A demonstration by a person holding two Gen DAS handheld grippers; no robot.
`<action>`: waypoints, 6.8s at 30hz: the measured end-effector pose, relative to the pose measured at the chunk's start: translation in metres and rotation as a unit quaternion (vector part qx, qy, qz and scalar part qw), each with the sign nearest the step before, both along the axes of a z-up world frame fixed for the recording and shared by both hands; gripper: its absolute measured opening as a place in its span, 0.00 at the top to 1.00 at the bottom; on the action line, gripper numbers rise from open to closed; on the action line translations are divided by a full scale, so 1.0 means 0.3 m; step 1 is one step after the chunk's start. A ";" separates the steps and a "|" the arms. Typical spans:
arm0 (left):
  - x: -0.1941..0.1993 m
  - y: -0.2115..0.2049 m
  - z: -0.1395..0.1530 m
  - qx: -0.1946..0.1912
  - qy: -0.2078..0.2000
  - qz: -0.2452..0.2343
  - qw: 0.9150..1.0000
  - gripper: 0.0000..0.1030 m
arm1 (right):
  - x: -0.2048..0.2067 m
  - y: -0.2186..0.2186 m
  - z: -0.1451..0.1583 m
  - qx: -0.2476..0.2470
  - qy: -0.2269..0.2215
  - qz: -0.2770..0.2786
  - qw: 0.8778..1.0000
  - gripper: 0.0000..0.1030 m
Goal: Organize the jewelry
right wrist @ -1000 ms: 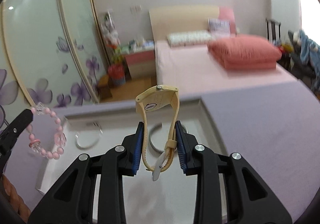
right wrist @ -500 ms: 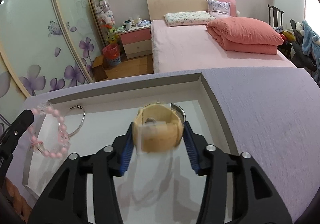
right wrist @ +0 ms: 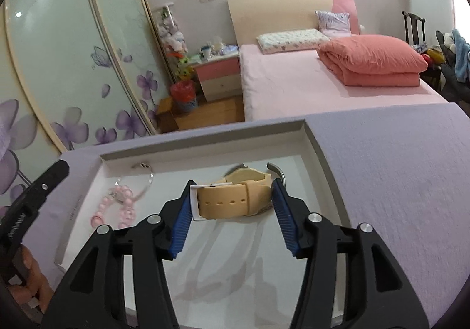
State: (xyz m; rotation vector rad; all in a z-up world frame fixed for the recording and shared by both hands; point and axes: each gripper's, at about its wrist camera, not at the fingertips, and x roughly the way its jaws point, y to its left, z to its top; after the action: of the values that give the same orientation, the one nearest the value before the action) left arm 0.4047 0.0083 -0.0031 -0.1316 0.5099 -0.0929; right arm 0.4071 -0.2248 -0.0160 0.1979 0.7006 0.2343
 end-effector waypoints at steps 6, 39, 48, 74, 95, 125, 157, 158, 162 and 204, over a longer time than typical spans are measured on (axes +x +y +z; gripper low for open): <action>-0.025 0.010 0.013 0.003 -0.003 0.002 1.000 0.75 | -0.044 -0.017 0.044 0.007 -0.027 0.000 1.000 0.47; -0.365 0.067 0.078 -0.016 -0.036 0.010 0.999 0.09 | -0.402 -0.058 0.131 -0.038 -0.138 -0.037 0.989 0.04; -0.556 0.032 0.048 0.000 -0.043 -0.012 0.999 0.04 | -0.545 -0.079 0.103 -0.043 -0.141 -0.028 0.989 0.04; -0.793 0.070 -0.041 0.028 -0.029 0.000 0.999 0.04 | -0.657 -0.087 -0.098 -0.068 0.000 0.009 0.998 0.33; -0.768 0.063 -0.044 0.033 -0.024 -0.001 0.999 0.04 | -0.565 -0.022 -0.160 -0.101 0.084 0.034 0.991 0.84; -0.565 -0.171 -0.227 0.083 0.187 -0.093 0.974 0.58 | -0.611 -0.181 -0.158 -0.082 0.093 -0.017 0.992 0.84; -0.698 0.008 -0.191 0.033 0.172 -0.038 0.984 0.87 | -0.685 -0.091 -0.130 -0.082 0.064 0.009 0.995 0.84; -0.698 0.007 -0.191 0.031 0.172 -0.038 0.984 0.87 | -0.686 -0.090 -0.128 -0.082 0.063 0.008 0.995 0.84; -0.702 0.002 -0.187 0.027 0.168 -0.041 0.985 0.87 | -0.690 -0.093 -0.116 -0.078 0.054 0.008 0.995 0.84; -0.233 -0.082 0.120 0.021 -0.082 0.008 0.996 0.87 | -0.258 0.020 0.192 -0.045 -0.199 -0.020 0.979 0.84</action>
State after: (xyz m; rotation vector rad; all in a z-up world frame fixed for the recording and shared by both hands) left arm 0.3346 -0.0164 0.0329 -0.0863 0.3476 -0.0767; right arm 0.3297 -0.2188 0.0415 0.0732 0.3081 0.1961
